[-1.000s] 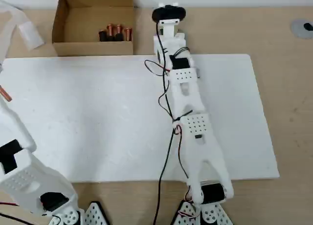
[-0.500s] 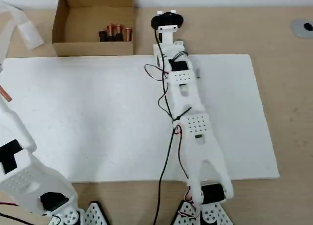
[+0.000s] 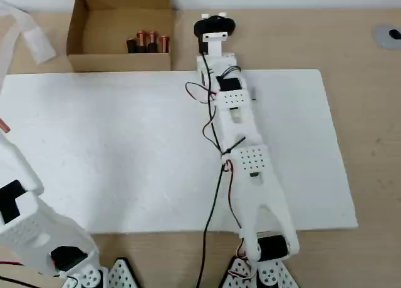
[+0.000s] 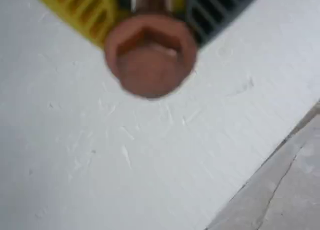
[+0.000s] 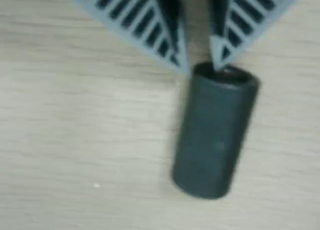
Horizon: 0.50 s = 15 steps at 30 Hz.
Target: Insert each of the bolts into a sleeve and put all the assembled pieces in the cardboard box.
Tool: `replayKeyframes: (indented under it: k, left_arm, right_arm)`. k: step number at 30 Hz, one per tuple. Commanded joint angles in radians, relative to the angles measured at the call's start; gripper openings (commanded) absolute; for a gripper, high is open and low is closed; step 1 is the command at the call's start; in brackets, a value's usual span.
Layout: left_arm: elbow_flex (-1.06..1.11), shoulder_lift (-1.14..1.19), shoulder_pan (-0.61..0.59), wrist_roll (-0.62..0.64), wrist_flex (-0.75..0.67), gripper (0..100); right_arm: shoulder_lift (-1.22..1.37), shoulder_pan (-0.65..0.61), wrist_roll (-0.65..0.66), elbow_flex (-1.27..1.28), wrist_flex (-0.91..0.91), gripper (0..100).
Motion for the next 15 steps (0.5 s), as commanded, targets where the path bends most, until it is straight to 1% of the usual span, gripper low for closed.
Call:
replayKeyframes:
  k: [1,10,15]
  left_arm:
    - [-0.052,-0.062,-0.017,-0.003,-0.012,1]
    - [-0.052,-0.064,-0.018,-0.005,-0.012,1]
    - [-0.052,-0.064,-0.018,-0.005,-0.012,1]
  right_arm:
    - [-0.016,-0.041,-0.003,0.004,0.003,1.0]
    - [-0.024,-0.048,-0.003,-0.007,0.005,1.2]
    - [-0.018,-0.084,0.003,-0.119,0.008,1.2]
